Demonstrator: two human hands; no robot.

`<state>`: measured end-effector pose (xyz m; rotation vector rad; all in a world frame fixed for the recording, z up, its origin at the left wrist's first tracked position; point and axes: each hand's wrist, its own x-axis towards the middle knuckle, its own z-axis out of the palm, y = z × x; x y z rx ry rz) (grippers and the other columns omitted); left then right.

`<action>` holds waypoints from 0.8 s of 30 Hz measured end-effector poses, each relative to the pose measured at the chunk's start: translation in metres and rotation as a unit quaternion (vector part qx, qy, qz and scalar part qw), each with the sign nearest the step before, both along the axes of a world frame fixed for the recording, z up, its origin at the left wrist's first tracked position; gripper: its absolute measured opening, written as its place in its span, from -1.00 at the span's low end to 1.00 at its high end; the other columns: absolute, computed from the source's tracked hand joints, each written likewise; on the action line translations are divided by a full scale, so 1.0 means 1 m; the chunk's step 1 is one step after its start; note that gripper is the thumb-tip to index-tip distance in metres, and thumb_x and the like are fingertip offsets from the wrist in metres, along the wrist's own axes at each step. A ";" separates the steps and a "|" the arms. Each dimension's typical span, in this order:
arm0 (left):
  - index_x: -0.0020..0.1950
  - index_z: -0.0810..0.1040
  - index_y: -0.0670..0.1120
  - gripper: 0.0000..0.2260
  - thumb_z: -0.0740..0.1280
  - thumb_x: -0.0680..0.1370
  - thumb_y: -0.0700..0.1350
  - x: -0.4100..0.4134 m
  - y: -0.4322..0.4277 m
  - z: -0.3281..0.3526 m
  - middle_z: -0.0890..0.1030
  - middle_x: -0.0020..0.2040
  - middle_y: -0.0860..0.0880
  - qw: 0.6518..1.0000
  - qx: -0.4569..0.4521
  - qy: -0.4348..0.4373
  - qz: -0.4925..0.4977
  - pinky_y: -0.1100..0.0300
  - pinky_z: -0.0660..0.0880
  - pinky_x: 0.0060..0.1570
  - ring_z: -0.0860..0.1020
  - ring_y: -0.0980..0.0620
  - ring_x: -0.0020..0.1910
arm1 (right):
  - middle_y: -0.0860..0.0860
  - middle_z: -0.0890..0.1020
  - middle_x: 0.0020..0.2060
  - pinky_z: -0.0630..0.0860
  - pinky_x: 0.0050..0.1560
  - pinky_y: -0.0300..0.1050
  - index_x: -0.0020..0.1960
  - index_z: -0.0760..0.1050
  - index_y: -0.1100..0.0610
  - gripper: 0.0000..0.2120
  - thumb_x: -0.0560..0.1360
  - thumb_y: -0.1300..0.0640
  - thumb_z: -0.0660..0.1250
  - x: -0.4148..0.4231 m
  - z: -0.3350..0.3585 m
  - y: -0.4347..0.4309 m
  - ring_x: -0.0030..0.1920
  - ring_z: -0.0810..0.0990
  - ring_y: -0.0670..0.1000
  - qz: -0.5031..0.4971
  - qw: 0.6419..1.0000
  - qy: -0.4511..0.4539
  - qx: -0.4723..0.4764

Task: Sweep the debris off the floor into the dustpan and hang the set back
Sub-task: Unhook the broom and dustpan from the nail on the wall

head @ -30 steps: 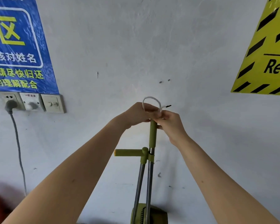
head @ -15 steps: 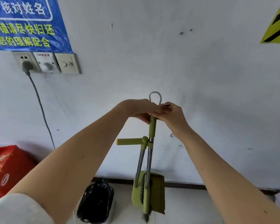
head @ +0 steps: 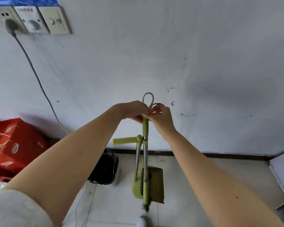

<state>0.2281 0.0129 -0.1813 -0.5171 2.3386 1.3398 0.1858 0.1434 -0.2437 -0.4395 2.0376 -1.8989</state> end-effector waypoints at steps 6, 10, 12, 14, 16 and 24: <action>-0.14 0.48 -0.13 -0.69 0.29 0.58 0.11 0.045 0.020 -0.045 0.63 -0.15 -0.14 0.999 0.021 -0.012 0.030 0.01 0.54 0.24 0.57 0.00 -0.20 | 0.00 0.64 -0.34 0.66 -0.21 0.03 -0.23 0.57 0.20 -0.72 0.29 0.00 0.53 0.048 -0.037 0.026 -0.30 0.64 -0.07 0.004 0.998 -0.028 0.064; -0.06 0.57 -0.19 -0.62 0.29 0.57 0.15 0.063 0.029 -0.063 0.71 -0.05 -0.17 0.999 -0.016 -0.022 0.038 0.07 0.59 0.14 0.66 -0.01 -0.17 | 0.12 0.69 -0.29 0.64 -0.12 0.07 -0.22 0.61 0.25 -0.67 0.28 -0.02 0.54 0.076 -0.051 0.036 -0.23 0.68 0.10 -0.014 0.997 -0.053 0.055; -0.07 0.60 -0.24 -0.60 0.29 0.57 0.12 0.070 0.033 -0.071 0.72 -0.14 -0.14 0.998 -0.039 -0.026 0.045 0.11 0.62 0.05 0.69 0.00 -0.23 | 0.03 0.70 -0.31 0.66 -0.12 -0.04 -0.18 0.64 0.21 -0.69 0.29 -0.03 0.54 0.086 -0.059 0.041 -0.27 0.69 0.01 -0.015 0.996 -0.072 0.059; -0.17 0.57 -0.20 -0.66 0.31 0.56 0.08 0.077 0.037 -0.079 0.73 -0.24 -0.12 0.996 -0.071 -0.037 0.042 0.19 0.62 -0.09 0.70 0.02 -0.29 | 0.01 0.72 -0.28 0.66 -0.08 -0.06 -0.15 0.65 0.18 -0.72 0.30 -0.02 0.53 0.096 -0.071 0.046 -0.22 0.71 -0.02 -0.001 0.994 -0.084 0.068; -0.24 0.54 -0.14 -0.72 0.33 0.53 0.05 0.086 0.040 -0.088 0.73 -0.28 -0.11 0.993 -0.102 -0.059 0.023 0.22 0.55 -0.15 0.68 0.03 -0.33 | 0.02 0.72 -0.19 0.65 0.01 -0.03 -0.09 0.64 0.16 -0.76 0.33 0.04 0.51 0.107 -0.086 0.053 -0.10 0.71 -0.01 0.017 0.992 -0.096 0.076; -0.03 0.57 -0.23 -0.83 0.35 0.57 -0.11 0.125 0.047 -0.130 0.64 -0.29 -0.07 0.995 -0.056 -0.068 0.048 0.13 0.67 -0.11 0.66 -0.06 -0.23 | 0.06 0.60 0.15 0.40 -0.20 -0.37 0.21 0.49 0.17 -0.58 0.40 0.10 0.49 0.161 -0.161 0.083 0.02 0.57 -0.04 -0.012 0.962 -0.204 0.179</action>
